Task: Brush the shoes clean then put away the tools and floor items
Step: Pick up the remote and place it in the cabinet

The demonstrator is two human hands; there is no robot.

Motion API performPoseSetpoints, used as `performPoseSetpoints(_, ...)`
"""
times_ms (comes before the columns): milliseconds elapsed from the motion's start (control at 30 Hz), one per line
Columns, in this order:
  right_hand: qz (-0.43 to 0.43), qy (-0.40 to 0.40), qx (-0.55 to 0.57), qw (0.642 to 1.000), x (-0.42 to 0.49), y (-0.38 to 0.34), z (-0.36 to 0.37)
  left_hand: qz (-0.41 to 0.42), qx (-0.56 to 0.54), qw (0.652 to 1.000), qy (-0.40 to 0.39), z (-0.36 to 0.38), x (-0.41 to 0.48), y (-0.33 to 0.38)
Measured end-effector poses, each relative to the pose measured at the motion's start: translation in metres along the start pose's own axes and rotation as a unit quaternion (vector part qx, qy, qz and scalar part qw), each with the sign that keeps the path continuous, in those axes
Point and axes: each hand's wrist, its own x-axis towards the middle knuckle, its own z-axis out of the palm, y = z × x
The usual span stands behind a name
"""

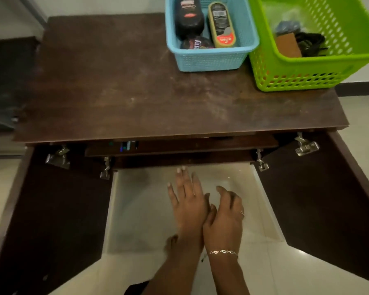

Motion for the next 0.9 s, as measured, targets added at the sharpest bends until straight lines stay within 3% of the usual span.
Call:
performPoseSetpoints(233,-0.116,-0.067,-0.092,0.987,-0.062,0.009,-0.063,-0.09,-0.056,0.994,-0.02,-0.074,-0.132,-0.057)
performPoseSetpoints(400,-0.146,-0.097,-0.082,0.981,-0.083,-0.016,-0.065,-0.187,-0.029,0.98,0.064,-0.127,-0.134,-0.164)
performPoseSetpoints(500,-0.13,-0.138,-0.078,0.979,-0.095,-0.029,-0.056,-0.24,0.02,0.97,0.013,-0.147,-0.117,-0.215)
performPoseSetpoints(567,-0.141,-0.156,-0.092,0.973,-0.101,-0.037,-0.054,-0.305,-0.015,0.951,-0.041,-0.158,-0.105,-0.234)
performPoseSetpoints(667,-0.152,-0.173,-0.114,0.966,-0.097,-0.046,-0.056,-0.379,-0.106,0.913,-0.104,-0.172,-0.092,-0.24)
performPoseSetpoints(800,-0.128,-0.189,-0.12,0.966,-0.086,-0.059,-0.06,-0.367,-0.17,0.906,-0.122,-0.177,-0.091,-0.214)
performPoseSetpoints(900,-0.104,-0.186,-0.113,0.971,-0.076,-0.067,-0.064,-0.371,-0.263,0.879,-0.145,-0.176,-0.084,-0.176)
